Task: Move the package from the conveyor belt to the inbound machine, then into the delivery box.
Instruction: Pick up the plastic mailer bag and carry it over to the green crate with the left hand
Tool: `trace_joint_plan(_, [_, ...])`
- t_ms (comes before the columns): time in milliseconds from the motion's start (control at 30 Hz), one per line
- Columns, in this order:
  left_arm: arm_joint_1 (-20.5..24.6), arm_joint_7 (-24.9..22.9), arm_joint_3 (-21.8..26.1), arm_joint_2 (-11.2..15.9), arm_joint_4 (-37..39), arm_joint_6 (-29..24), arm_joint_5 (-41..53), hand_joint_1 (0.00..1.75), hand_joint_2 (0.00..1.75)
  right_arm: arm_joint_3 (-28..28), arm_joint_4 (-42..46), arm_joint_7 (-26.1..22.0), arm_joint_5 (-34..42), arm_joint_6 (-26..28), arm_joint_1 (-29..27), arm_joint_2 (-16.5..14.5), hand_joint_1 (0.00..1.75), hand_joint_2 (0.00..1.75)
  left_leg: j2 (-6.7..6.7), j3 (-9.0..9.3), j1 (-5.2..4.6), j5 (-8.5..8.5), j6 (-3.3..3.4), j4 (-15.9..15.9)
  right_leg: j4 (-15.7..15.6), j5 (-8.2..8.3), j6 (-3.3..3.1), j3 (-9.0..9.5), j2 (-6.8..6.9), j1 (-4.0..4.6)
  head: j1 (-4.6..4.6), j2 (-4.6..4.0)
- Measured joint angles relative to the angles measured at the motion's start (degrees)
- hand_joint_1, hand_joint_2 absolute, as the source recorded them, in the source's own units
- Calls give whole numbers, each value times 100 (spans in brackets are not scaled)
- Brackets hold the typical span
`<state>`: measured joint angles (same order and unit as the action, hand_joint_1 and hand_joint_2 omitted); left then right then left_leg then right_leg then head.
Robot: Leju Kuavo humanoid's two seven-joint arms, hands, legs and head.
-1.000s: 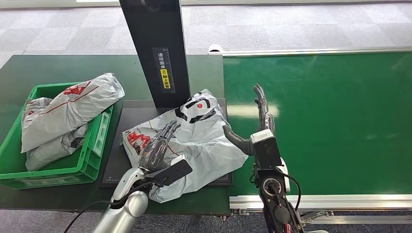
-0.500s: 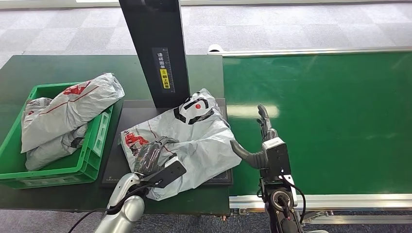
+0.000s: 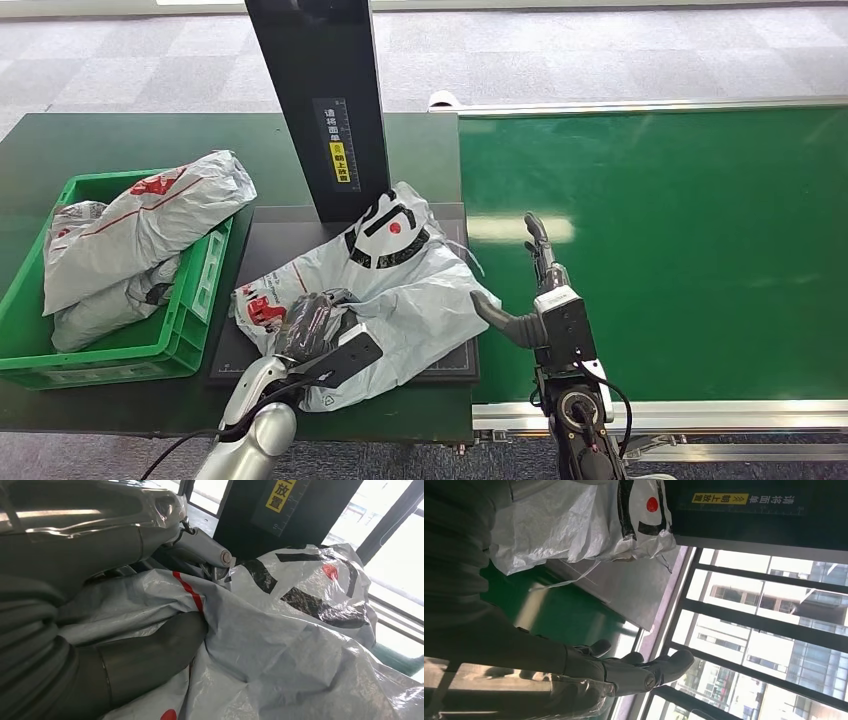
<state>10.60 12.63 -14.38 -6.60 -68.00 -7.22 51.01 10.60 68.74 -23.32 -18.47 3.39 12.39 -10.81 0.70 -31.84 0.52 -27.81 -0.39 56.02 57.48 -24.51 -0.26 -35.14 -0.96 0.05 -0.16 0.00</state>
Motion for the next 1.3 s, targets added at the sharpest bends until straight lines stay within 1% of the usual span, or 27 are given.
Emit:
trace_joint_plan(133, [0,11,-1,3,0,8,7,175,175,-5,4,-12,5,-28,0,4,0,175,0,1,0,0,0,0,0,0,0,0,0,0,0,0])
trace_joint_plan(267, [1,137,2,25,6,167,-70,175,175,-15,90,-67,21,-228,9,26,0,175,0,0,0,1,0,0,0,0,0,0,0,0,0,0])
trace_joint_plan(333, [0,340,17,26,31,321,-350,175,175,-16,181,-82,-225,-266,49,54,0,175,0,0,0,1,0,0,0,0,0,0,0,0,1,0])
trace_joint_plan(400, [-4,605,49,12,76,430,-764,175,175,-8,302,-56,-657,-258,138,98,0,175,0,0,-1,1,0,0,0,0,0,0,0,-1,0,0])
trace_joint_plan(467, [-14,782,85,-12,122,403,-1050,175,175,-1,438,19,-1054,-226,281,152,0,175,-1,0,-1,1,0,1,0,1,1,0,0,-1,0,0])
trace_joint_plan(533, [-33,866,121,-30,140,191,-1090,175,175,-2,556,91,-1279,-203,452,207,0,175,-1,1,-1,1,0,1,0,1,1,0,0,-1,1,0])
trace_joint_plan(633, [-59,1072,172,-38,-2,-464,-867,175,175,-10,680,150,-1357,-277,645,287,0,175,-1,2,-1,2,-1,1,0,1,0,0,0,0,0,-1])
trace_joint_plan(733, [-61,1226,240,-41,-378,-1032,-670,175,175,-13,707,172,-1368,-335,713,339,0,175,0,2,0,2,-1,1,0,1,0,0,0,0,-1,-1])
trace_joint_plan(800, [-62,1259,302,-55,-668,-1218,-735,175,175,-13,697,171,-1402,-345,736,366,0,175,0,1,1,1,-1,1,0,1,0,0,0,1,-1,0])
trace_joint_plan(867, [-69,1408,413,-103,-919,-1228,-1309,175,175,-13,675,168,-1441,-345,764,392,0,175,0,0,1,1,-1,0,0,1,0,0,-1,1,0,0])
trace_joint_plan(967, [-85,1931,709,-233,-1173,-1144,-2940,175,175,-13,629,163,-1465,-338,801,421,0,175,0,-1,0,1,0,0,0,1,0,0,0,0,1,0])
trace_joint_plan(1000, [-87,2114,821,-275,-1230,-1172,-3344,175,175,-13,611,162,-1467,-337,812,427,0,175,0,-1,0,1,0,0,0,1,0,0,0,0,0,0])
trace_joint_plan(1067, [-88,2407,1003,-338,-1333,-1387,-3648,175,175,-12,574,162,-1470,-337,832,436,0,175,0,-1,0,2,0,1,0,1,0,0,2,0,0,0])
trace_joint_plan(1133, [-87,2618,1085,-362,-1494,-1922,-3530,175,175,-11,532,162,-1470,-337,844,439,0,175,0,-1,0,2,0,1,0,1,0,0,2,0,0,0])
trace_joint_plan(1200, [-75,2710,1091,-365,-1698,-2593,-3171,175,175,-10,493,162,-1468,-335,846,439,0,175,0,0,0,2,-1,1,0,1,0,0,2,0,-1,0])
trace_joint_plan(1233, [-62,2721,1096,-375,-1795,-2850,-2870,175,175,-8,476,162,-1466,-333,846,439,0,175,1,0,0,2,-1,1,0,1,0,0,2,0,-1,-1])
trace_joint_plan(1300, [-14,2732,1190,-457,-1970,-3123,-1965,175,175,-3,449,162,-1462,-327,842,439,0,175,3,-1,0,2,0,1,0,1,0,0,4,0,0,0])
